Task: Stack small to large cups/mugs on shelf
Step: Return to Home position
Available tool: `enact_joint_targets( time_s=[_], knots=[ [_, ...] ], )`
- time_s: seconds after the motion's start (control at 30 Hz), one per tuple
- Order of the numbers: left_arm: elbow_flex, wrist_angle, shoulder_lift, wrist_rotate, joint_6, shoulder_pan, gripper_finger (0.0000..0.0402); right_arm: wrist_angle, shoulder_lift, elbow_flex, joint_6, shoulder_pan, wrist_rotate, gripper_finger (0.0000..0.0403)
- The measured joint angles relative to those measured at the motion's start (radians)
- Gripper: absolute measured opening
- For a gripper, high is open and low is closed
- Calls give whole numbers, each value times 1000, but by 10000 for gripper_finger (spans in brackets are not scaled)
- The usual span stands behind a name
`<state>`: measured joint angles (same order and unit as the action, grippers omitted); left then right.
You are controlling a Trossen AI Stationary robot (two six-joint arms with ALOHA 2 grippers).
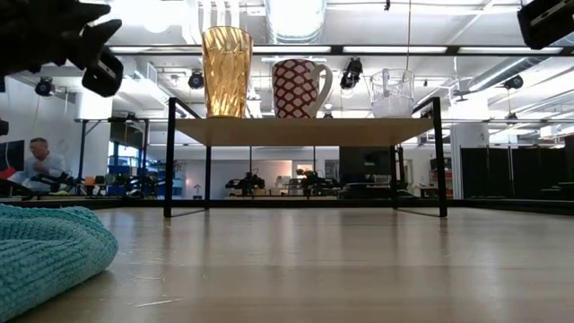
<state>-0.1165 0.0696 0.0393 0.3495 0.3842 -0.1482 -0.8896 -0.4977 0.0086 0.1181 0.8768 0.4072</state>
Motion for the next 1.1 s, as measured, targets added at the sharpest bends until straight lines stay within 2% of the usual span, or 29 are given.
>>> enact_joint_targets(
  time_s=[0.23,0.37,0.77,1.1],
  knots=[
    [102,136,-11,-13,4,0,66,5,0,0,-32,0,50,77],
    [108,118,-9,-45,8,0,66,26,0,0,-8,0,67,77],
    [109,103,-1,-45,3,0,66,107,0,0,28,0,78,77],
    [110,103,1,-44,2,0,66,120,21,1,-53,-56,93,77]
  ],
)
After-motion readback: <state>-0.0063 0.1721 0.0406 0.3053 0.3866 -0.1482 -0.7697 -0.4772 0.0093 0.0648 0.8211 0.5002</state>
